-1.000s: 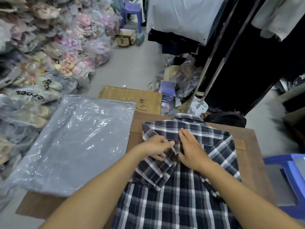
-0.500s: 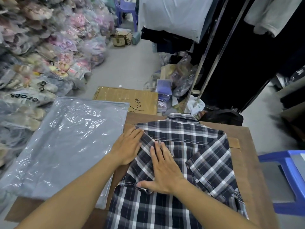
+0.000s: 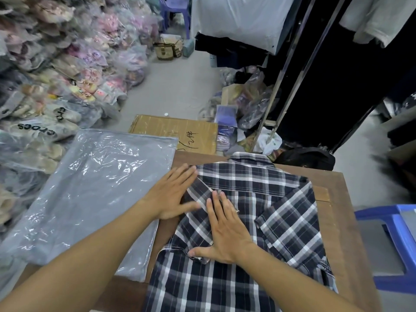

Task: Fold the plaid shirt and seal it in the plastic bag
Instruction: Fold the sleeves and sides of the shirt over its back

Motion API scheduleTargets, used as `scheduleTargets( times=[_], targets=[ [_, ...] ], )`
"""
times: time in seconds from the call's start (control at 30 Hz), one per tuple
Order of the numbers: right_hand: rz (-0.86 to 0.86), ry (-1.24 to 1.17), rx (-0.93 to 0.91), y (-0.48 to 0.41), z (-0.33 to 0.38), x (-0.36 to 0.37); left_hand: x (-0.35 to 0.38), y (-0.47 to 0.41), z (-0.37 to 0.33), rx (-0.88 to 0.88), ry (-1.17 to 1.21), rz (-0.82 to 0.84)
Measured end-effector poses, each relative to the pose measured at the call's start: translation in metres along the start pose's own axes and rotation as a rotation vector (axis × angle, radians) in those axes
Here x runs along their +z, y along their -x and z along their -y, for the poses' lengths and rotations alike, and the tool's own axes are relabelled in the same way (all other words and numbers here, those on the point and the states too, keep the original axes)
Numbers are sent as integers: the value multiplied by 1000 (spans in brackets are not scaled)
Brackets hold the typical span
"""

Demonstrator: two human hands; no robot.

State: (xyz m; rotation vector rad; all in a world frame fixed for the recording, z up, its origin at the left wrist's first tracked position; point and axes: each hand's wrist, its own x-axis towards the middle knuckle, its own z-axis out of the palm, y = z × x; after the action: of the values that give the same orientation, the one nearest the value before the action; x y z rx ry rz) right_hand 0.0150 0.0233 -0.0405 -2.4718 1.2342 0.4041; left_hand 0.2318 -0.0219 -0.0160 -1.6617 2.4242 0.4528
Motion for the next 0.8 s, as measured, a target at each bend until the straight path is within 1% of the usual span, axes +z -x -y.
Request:
scheduleTargets(
  times=[0.07, 0.13, 0.33, 0.57, 0.63, 0.7, 0.73, 0.77, 0.8],
  targets=[
    [-5, -3, 1, 0, 0, 0, -2, 12, -4, 75, 7, 126],
    [-8, -10, -1, 1, -1, 0, 3, 19, -4, 90, -45, 208],
    [-21, 2, -8, 1, -3, 1, 5, 11, -7, 16, -66, 315],
    [-41, -16, 0, 2, -6, 3, 4, 13, -5, -68, -53, 385],
    [-31, -20, 2, 1, -6, 2, 2, 11, -7, -76, -94, 399],
    [-11, -79, -24, 5, -9, -4, -1, 8, -11, -98, -61, 412],
    [-13, -149, -37, 6, -14, -9, -3, 5, -14, -124, 11, 387],
    [-38, -223, -46, 10, -23, -17, -7, 2, -18, -163, 112, 324],
    [-96, -283, -41, 14, -34, -25, -10, -3, -20, -212, 225, 226]
  ],
)
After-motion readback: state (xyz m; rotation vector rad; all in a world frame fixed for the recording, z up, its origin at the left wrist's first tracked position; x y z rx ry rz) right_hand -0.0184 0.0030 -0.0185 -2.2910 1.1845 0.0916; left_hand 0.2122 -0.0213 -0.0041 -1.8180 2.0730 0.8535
